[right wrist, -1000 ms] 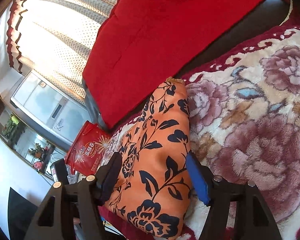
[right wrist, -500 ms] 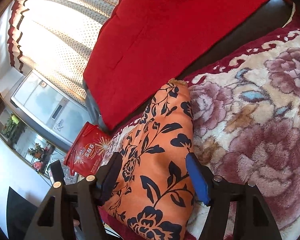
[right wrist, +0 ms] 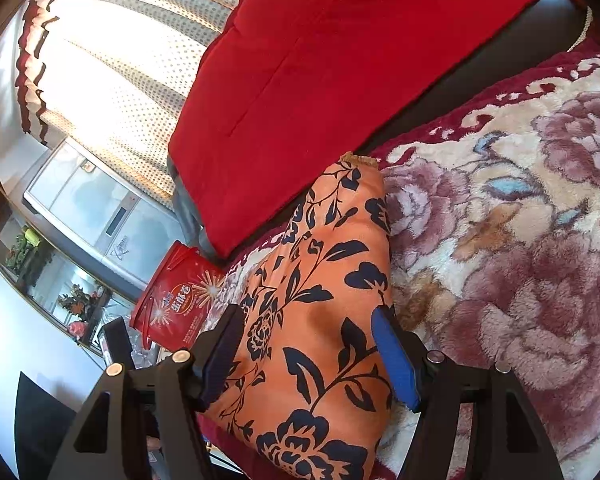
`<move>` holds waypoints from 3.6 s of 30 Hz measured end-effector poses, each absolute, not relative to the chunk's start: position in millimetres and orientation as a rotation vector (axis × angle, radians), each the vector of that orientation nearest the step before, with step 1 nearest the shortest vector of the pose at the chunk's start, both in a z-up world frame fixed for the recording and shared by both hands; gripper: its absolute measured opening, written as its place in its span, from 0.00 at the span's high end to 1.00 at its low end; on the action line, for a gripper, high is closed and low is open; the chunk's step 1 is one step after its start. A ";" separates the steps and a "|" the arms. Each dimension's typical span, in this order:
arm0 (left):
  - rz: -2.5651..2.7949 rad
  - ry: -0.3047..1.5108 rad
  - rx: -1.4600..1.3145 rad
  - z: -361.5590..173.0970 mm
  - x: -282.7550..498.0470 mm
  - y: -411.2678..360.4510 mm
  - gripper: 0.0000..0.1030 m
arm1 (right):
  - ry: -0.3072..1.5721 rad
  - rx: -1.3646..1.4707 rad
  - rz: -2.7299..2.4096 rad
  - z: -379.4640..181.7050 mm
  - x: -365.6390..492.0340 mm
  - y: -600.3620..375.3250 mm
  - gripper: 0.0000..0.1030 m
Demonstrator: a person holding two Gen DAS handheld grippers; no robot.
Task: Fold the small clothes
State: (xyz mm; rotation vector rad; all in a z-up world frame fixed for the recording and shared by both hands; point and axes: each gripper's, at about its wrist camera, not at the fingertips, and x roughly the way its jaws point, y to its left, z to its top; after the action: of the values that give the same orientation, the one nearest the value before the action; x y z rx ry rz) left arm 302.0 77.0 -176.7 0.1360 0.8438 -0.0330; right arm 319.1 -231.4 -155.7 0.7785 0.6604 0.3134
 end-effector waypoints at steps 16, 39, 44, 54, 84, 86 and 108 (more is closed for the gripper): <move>-0.156 0.945 -0.006 -185.6 314.0 69.2 0.10 | 0.683 0.794 0.286 -161.9 320.0 -234.8 0.32; -0.312 1.057 -0.100 -202.9 315.4 55.6 0.10 | 0.721 0.826 0.315 -165.8 340.4 -236.8 0.32; -0.317 1.070 -0.088 -204.5 316.1 51.4 0.10 | 0.753 0.791 0.322 -166.8 356.1 -229.6 0.32; -0.374 1.115 -0.142 -213.4 328.0 47.3 0.10 | 0.827 0.857 0.306 -182.1 376.4 -245.4 0.32; -0.562 0.999 -0.299 -183.6 315.0 31.2 0.70 | 0.757 0.611 0.334 -158.3 373.6 -188.9 0.61; -0.598 0.959 -0.272 -174.2 309.3 16.1 0.70 | 0.719 0.620 0.320 -150.6 365.2 -202.3 0.61; -0.471 0.776 0.090 -164.7 261.4 -50.1 0.35 | 0.543 0.515 0.065 -111.7 289.6 -292.3 0.47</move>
State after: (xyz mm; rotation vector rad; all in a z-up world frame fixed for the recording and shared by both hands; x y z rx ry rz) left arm 261.4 -50.1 -164.7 0.0901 0.7758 -0.4710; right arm 289.6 -292.3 -111.7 0.5146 0.5434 0.0650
